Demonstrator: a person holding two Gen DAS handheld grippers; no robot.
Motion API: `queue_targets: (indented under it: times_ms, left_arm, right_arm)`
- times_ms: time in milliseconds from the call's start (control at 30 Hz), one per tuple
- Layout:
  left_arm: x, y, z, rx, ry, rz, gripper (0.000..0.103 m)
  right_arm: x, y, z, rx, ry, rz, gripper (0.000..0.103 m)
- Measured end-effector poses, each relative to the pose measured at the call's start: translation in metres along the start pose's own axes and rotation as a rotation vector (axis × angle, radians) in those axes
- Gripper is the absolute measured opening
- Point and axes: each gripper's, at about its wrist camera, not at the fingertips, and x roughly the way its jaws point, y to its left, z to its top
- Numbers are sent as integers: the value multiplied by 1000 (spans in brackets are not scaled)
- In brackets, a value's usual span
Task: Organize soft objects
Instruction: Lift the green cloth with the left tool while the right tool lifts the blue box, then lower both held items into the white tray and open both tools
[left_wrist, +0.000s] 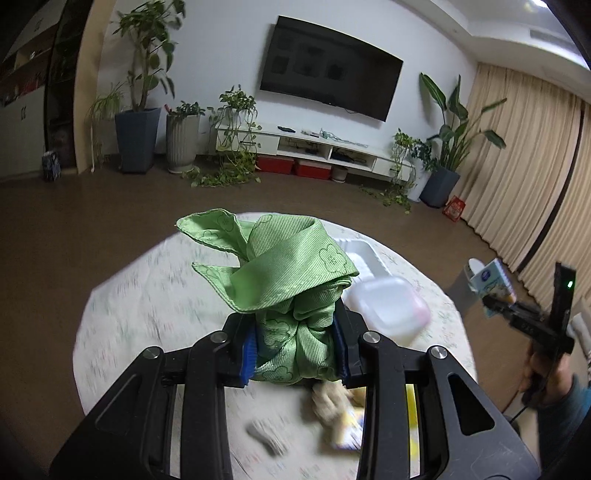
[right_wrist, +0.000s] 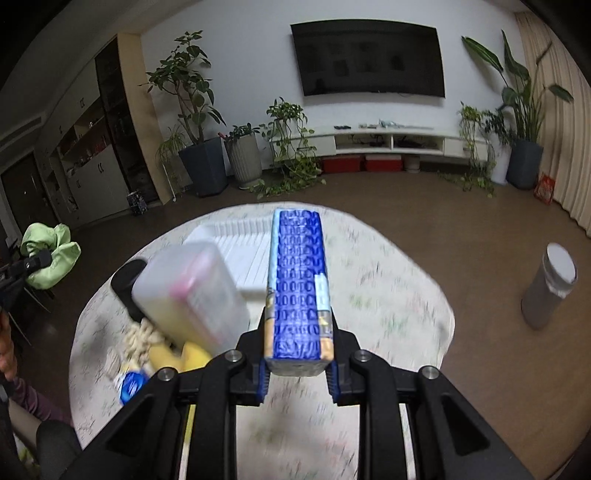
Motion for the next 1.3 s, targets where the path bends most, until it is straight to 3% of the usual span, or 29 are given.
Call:
queue_targets:
  times_ms: [300,600,833,1300]
  left_arm:
    - [74,0,54,161,43,-5,30]
    - [158,3,64,258,194,-45,30]
    - [208,-14,48,377,286,-106,30]
    - [265,-9,33,387,369,-143,32]
  right_arm:
    - [57,-9,80,-78,19,-18,26]
    - [129,-15,131,-161,112,25,26]
    - [188,-1,131,-217,195,117,26]
    - [272,22,101,-288,345,192,26]
